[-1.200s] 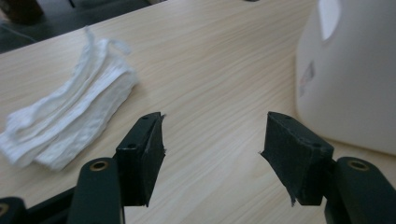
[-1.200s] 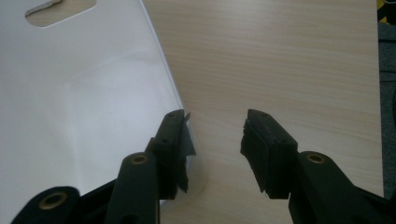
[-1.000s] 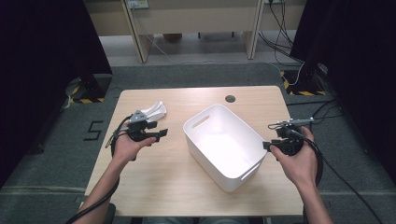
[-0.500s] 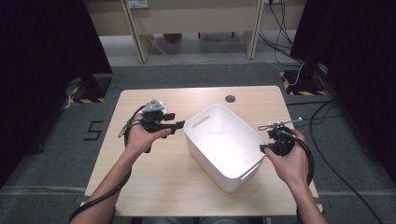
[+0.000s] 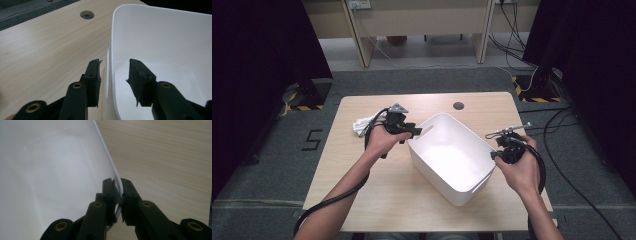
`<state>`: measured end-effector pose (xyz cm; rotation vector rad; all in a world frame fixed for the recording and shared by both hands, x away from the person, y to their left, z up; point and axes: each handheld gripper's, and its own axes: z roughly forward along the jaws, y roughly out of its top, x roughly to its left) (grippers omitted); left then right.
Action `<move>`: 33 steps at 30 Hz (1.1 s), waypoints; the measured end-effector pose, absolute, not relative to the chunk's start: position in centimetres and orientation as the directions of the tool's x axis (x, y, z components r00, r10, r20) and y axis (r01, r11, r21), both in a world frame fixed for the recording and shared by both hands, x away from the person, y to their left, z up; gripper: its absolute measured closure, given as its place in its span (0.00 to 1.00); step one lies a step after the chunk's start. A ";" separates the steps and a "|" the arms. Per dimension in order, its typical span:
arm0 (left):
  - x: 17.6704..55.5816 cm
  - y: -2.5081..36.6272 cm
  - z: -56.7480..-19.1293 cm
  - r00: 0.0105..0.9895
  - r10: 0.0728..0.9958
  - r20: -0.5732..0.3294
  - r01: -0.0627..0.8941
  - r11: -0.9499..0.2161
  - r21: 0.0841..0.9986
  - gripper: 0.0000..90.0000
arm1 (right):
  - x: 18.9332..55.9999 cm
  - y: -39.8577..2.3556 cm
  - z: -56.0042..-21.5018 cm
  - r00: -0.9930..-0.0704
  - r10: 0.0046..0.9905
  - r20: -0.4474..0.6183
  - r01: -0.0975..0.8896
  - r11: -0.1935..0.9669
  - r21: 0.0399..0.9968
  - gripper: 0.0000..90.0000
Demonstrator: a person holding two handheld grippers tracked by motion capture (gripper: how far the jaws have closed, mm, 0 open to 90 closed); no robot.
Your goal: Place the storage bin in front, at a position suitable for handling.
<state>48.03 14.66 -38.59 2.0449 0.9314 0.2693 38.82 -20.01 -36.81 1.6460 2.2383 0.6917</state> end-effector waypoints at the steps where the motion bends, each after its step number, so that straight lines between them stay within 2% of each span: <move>1: 48.0 14.6 -38.7 0.701 0.699 -0.140 0.521 -0.367 0.771 0.72 | 39.1 -20.1 -36.8 -0.322 0.945 0.053 0.811 0.247 0.530 0.94; 4: 47.7 14.6 -38.7 0.703 0.695 -0.148 0.528 -0.372 0.763 0.76 | 39.6 -19.9 -36.8 -0.335 0.941 0.055 0.809 0.257 0.529 0.94; 7: 47.2 15.0 -38.5 0.692 0.710 -0.127 0.528 -0.379 0.760 0.75 | 40.5 -19.4 -36.9 -0.352 0.935 0.048 0.802 0.274 0.531 0.94; 12: 46.9 16.8 -38.5 0.655 0.739 -0.157 0.567 -0.343 0.749 0.76 | 43.1 -18.4 -37.0 -0.409 0.913 0.014 0.769 0.336 0.544 0.91; 14: 46.4 17.6 -38.5 0.643 0.749 -0.160 0.576 -0.335 0.746 0.76 | 45.2 -17.4 -37.2 -0.418 0.908 -0.016 0.748 0.354 0.562 0.86; 20: 45.7 18.5 -38.4 0.629 0.756 -0.183 0.597 -0.318 0.736 0.73 | 47.8 -15.5 -37.4 -0.408 0.909 -0.082 0.720 0.376 0.583 0.76; 23: 45.7 18.5 -38.4 0.628 0.756 -0.182 0.597 -0.319 0.736 0.73 | 47.5 -15.4 -37.0 -0.382 0.921 -0.070 0.717 0.344 0.607 0.68; 24: 45.6 18.4 -38.4 0.627 0.759 -0.176 0.596 -0.321 0.736 0.72 | 46.3 -15.4 -35.9 -0.362 0.929 -0.074 0.706 0.325 0.629 0.65; 26: 45.5 18.2 -38.4 0.621 0.765 -0.171 0.597 -0.320 0.736 0.71 | 45.8 -15.5 -35.5 -0.356 0.931 -0.079 0.704 0.323 0.633 0.63; 30: 45.3 17.9 -38.5 0.616 0.774 -0.143 0.587 -0.331 0.739 0.71 | 42.4 -16.6 -34.4 -0.276 0.961 -0.031 0.773 0.241 0.587 0.63; 33: 45.3 17.9 -38.6 0.613 0.778 -0.136 0.587 -0.333 0.738 0.72 | 41.8 -16.8 -34.5 -0.254 0.967 -0.009 0.796 0.215 0.566 0.66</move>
